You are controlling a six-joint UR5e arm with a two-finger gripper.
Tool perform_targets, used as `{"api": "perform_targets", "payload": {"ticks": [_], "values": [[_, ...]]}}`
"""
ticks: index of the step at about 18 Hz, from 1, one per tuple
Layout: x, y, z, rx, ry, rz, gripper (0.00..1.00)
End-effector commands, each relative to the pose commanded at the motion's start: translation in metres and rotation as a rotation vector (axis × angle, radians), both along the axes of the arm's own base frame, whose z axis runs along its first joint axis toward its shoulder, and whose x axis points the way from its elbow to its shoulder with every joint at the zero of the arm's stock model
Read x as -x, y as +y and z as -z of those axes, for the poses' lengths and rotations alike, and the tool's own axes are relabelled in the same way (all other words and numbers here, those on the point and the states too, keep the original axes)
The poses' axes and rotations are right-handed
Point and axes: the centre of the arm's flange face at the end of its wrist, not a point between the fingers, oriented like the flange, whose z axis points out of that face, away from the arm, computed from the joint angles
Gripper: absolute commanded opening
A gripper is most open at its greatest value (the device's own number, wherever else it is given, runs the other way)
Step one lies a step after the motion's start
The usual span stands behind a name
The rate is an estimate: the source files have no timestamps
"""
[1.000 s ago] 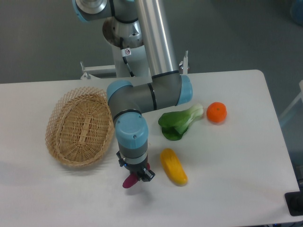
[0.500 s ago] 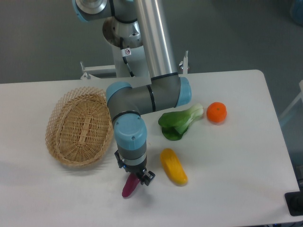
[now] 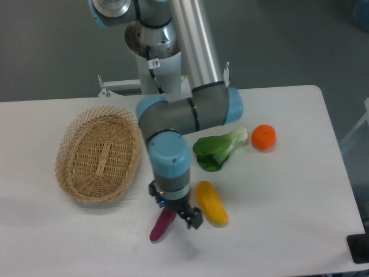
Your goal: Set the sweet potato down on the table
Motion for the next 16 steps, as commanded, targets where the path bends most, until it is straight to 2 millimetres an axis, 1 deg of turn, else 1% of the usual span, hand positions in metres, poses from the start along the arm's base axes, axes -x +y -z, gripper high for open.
{"api": "perform_targets", "payload": {"ticks": [2,3,5,8,16], "values": [[0.015,-0.017,-0.006,0.014,-0.003,0.015,1.00],[0.019,-0.023,-0.008,0.021,-0.007,0.027,1.00],[0.035,-0.038,-0.011,0.037,-0.015,0.047,1.00],[0.049,-0.056,-0.020,0.053,-0.018,0.100,1.00],[0.090,-0.098,-0.030,0.069,-0.011,0.163,1.00]]}}
